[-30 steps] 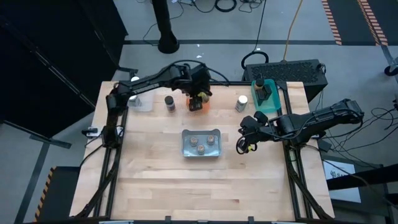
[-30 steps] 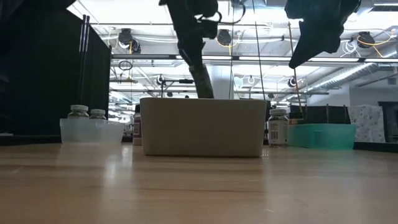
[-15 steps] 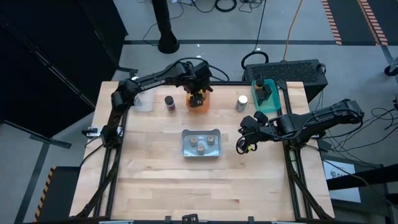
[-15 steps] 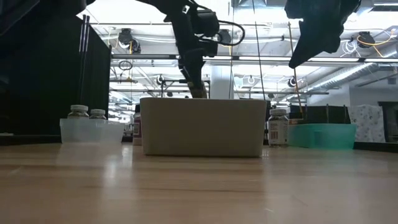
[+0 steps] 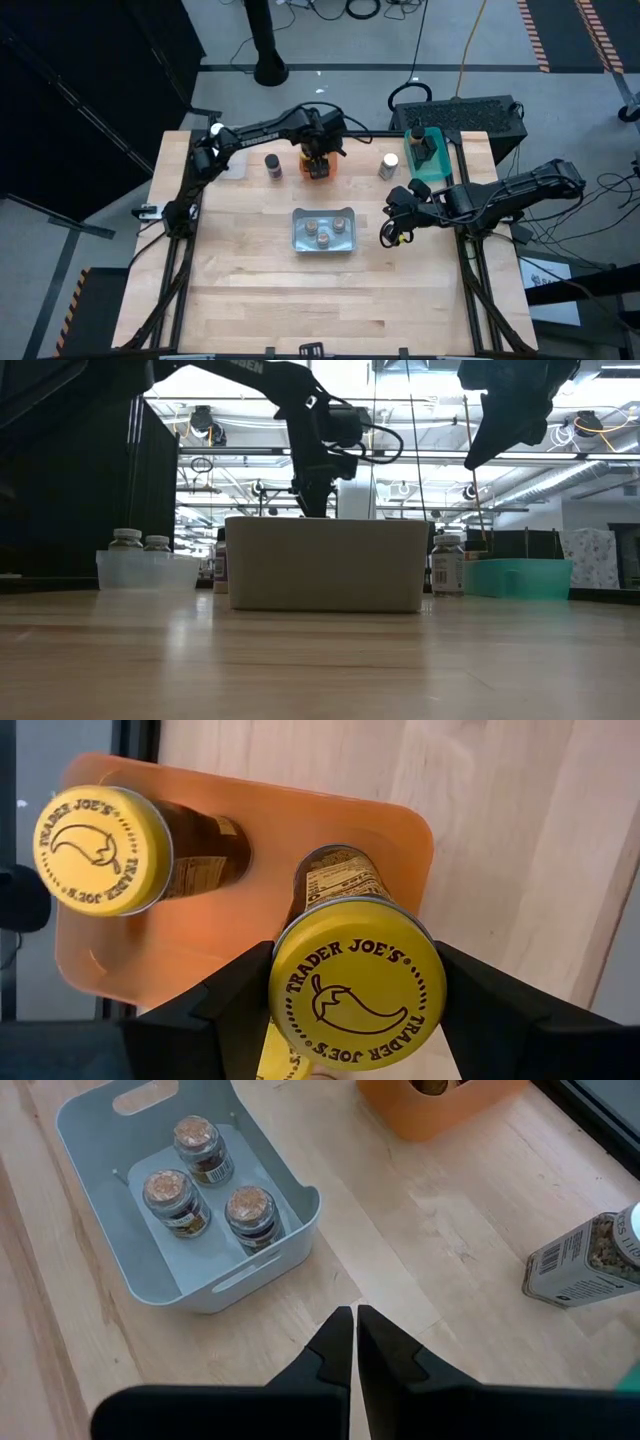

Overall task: Sort spices by type
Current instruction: Put the yellow seasoning bottle into the orange bin, then put the black seasoning bottle into the green bin

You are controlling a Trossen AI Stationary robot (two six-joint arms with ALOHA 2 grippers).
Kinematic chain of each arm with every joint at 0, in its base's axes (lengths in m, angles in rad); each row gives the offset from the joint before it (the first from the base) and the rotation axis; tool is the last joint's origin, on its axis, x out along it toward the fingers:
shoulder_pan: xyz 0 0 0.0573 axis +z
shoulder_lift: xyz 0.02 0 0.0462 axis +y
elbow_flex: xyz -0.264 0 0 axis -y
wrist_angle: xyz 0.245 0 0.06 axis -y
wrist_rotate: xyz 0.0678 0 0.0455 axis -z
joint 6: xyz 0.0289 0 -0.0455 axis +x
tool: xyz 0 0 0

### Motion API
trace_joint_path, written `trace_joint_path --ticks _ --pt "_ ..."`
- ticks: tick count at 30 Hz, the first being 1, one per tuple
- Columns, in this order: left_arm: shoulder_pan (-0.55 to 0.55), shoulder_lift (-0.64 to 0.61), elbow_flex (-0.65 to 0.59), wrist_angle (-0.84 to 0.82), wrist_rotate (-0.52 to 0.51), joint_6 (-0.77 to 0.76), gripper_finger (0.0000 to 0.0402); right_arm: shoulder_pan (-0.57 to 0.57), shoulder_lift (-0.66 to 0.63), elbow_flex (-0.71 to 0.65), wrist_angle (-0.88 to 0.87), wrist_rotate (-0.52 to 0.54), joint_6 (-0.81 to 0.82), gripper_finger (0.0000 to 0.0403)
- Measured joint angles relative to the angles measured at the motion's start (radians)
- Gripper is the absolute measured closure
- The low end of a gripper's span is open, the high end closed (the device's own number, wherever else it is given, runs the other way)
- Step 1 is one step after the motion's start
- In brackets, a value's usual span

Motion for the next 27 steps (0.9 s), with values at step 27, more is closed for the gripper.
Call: trace_joint_path --ticks 27 --pt "0.000 0.012 0.117 -0.098 -0.021 0.030 0.0121 0.000 0.000 0.000 0.000 0.002 0.000 0.0403"
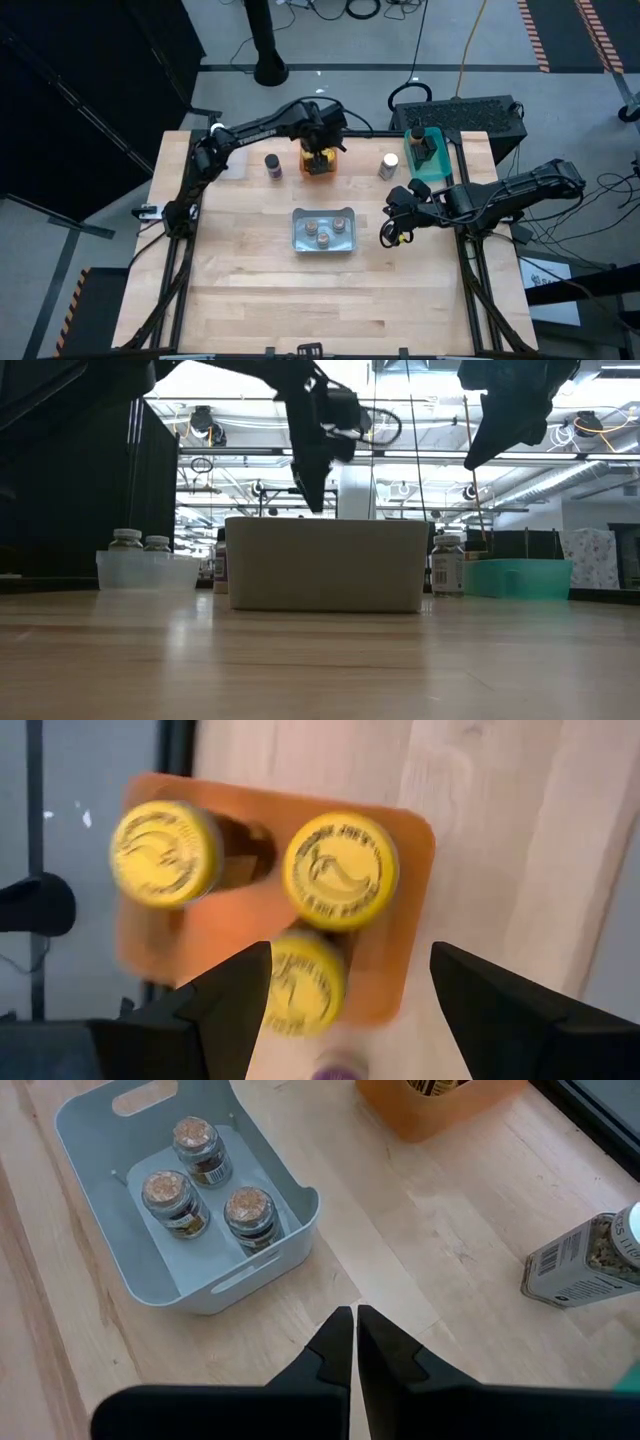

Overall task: Sort spices by type
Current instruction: Put the black seasoning bottle into the green bin

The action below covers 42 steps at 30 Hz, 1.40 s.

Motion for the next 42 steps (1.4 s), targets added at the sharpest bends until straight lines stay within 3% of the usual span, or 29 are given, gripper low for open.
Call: trace_joint_path --ticks 4,8,10,16,22,27,33,42 --pt "0.000 -0.017 0.104 -0.087 0.034 -0.001 0.0121 0.000 0.000 0.000 0.013 0.045 0.003 0.0403" --pt "-0.021 -0.090 0.075 -0.051 0.205 -0.003 0.0121 0.000 0.000 0.000 0.014 0.059 0.015 0.0403" --pt "-0.056 -0.126 0.039 -0.021 0.210 -0.015 0.0121 0.000 0.000 0.000 0.011 0.059 0.032 0.0403" --pt "-0.204 -0.299 -0.177 0.081 0.114 -0.085 0.0121 0.026 0.000 -0.037 0.016 0.057 0.085 0.0403" --pt "-0.407 -0.581 -0.578 0.384 -0.019 -0.281 0.0121 0.046 0.001 -0.083 0.020 0.052 0.125 0.0403" --pt "-0.608 -0.767 -0.845 0.561 -0.230 -0.501 0.0121 0.046 0.001 -0.083 0.042 0.053 0.118 0.0403" --pt "-0.806 -0.879 -0.982 0.528 -0.483 -0.792 0.0121 0.046 0.000 -0.083 0.107 0.053 0.096 0.0403" --pt "-0.993 -0.899 -1.046 0.376 -0.587 -1.089 0.0121 0.046 0.000 -0.083 0.143 0.051 0.146 0.0403"
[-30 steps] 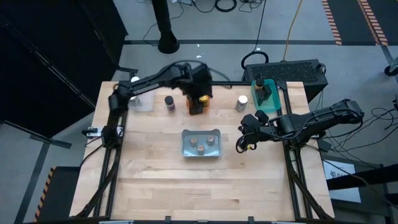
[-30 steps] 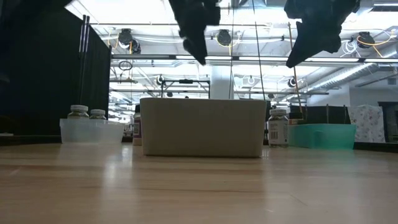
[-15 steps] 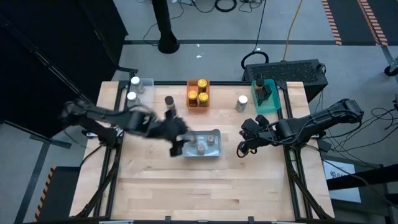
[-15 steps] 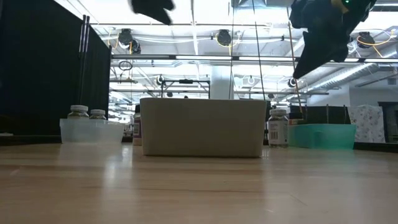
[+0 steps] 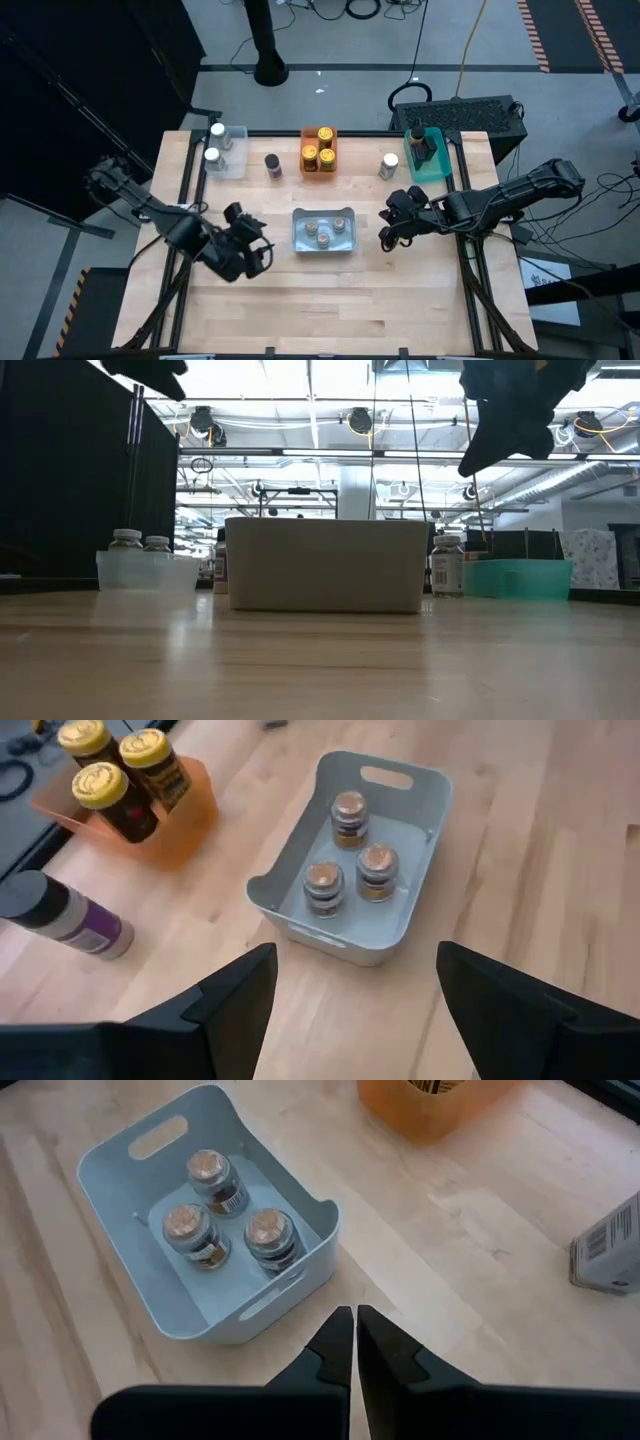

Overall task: Sort spices by type
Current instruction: Put the black seasoning bottle into the green bin

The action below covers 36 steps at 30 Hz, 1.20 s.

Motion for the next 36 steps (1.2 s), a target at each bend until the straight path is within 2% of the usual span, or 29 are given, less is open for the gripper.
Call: trace_joint_path --ticks 2,7,9,13,19,24,29,33,36 --pt "-0.030 0.000 -0.012 -0.016 -0.038 -0.015 0.0121 0.000 0.000 0.000 0.000 0.001 0.016 0.0403" --pt "-0.077 0.000 -0.068 -0.023 -0.215 0.024 0.0121 -0.025 0.000 0.000 0.032 0.047 0.018 0.0403" --pt "-0.069 0.000 -0.091 -0.022 -0.221 0.044 0.0121 -0.052 0.000 0.000 0.083 0.083 0.009 0.0403" --pt "-0.034 0.000 -0.134 0.006 -0.186 0.130 0.0121 -0.129 0.000 0.000 0.165 0.076 -0.067 0.0403" --pt "0.073 0.000 -0.142 0.035 -0.154 0.303 0.0121 -0.250 0.000 0.000 0.138 0.073 -0.178 0.0403" --pt "0.224 -0.030 -0.143 0.129 -0.040 0.531 0.0121 -0.313 -0.007 0.000 0.097 -0.002 -0.258 0.0403" --pt "0.404 -0.090 -0.201 0.360 0.169 0.796 0.0121 -0.344 -0.008 0.000 0.096 -0.009 -0.300 0.0403" --pt "0.574 -0.164 -0.292 0.507 0.366 0.890 0.0121 -0.355 -0.013 0.000 0.099 -0.037 -0.324 0.0403" --pt "0.707 -0.200 -0.308 0.517 0.412 0.910 0.0121 -0.355 -0.021 0.001 0.115 -0.036 -0.325 0.0403"
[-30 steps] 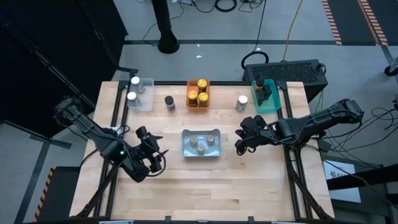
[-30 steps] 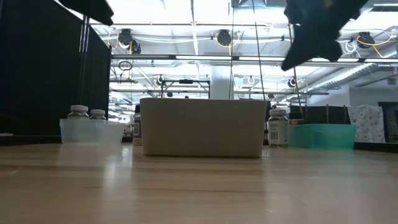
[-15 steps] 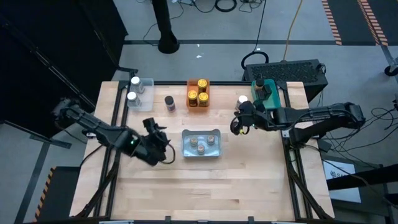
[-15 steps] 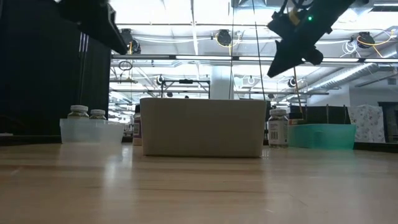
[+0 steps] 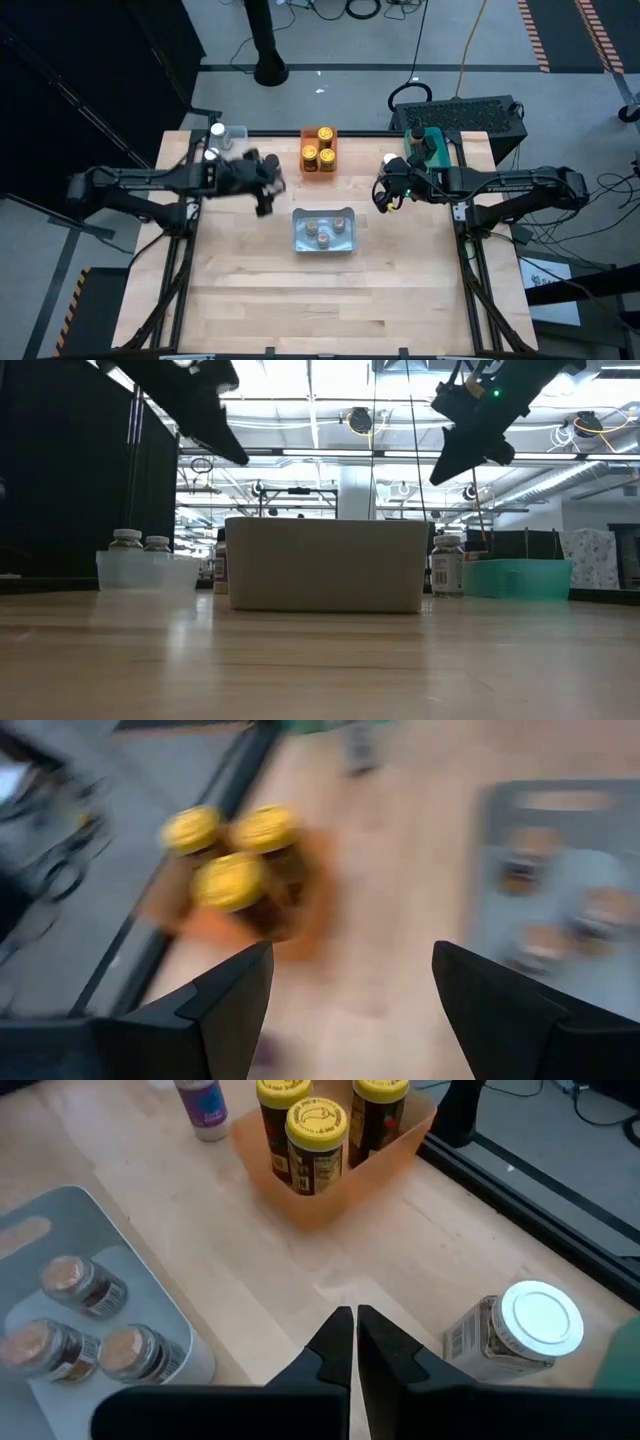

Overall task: Sort spices by type
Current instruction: Put the black seasoning bottle into the green bin

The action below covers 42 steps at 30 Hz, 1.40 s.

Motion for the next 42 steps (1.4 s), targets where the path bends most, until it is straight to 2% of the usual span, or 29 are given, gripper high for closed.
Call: trace_joint_path --ticks 4,5,9,12,15,20,27,38,42 --pt "0.181 -0.009 0.011 -0.002 0.009 0.010 0.0121 0.000 -0.002 0.000 0.014 -0.001 0.017 0.0403" --pt "0.229 -0.009 0.020 -0.004 0.038 0.003 0.0121 0.001 -0.002 0.000 0.016 -0.001 0.024 0.0403" --pt "0.394 0.030 0.062 -0.083 0.273 -0.002 0.0121 0.001 -0.002 0.000 0.016 -0.029 0.060 0.0403" --pt "0.450 0.079 0.125 -0.224 0.312 0.053 0.0121 0.003 -0.002 0.000 0.015 -0.050 0.087 0.0403" --pt "0.473 0.131 0.183 -0.395 0.312 0.191 0.0121 0.017 -0.001 0.000 0.016 -0.050 0.103 0.0403" --pt "0.477 0.209 0.196 -0.419 0.359 0.368 0.0121 0.029 0.007 0.000 0.016 -0.049 0.103 0.0403" --pt "0.498 0.282 0.195 -0.382 0.382 0.389 0.0121 0.025 0.006 0.000 0.022 -0.045 0.087 0.0403" --pt "0.503 0.284 0.195 -0.263 0.361 0.392 0.0120 0.025 0.006 0.000 0.057 -0.050 0.100 0.0403" --pt "0.514 0.288 0.195 -0.270 0.365 0.392 0.0120 0.025 0.006 0.000 0.056 -0.049 0.106 0.0403"
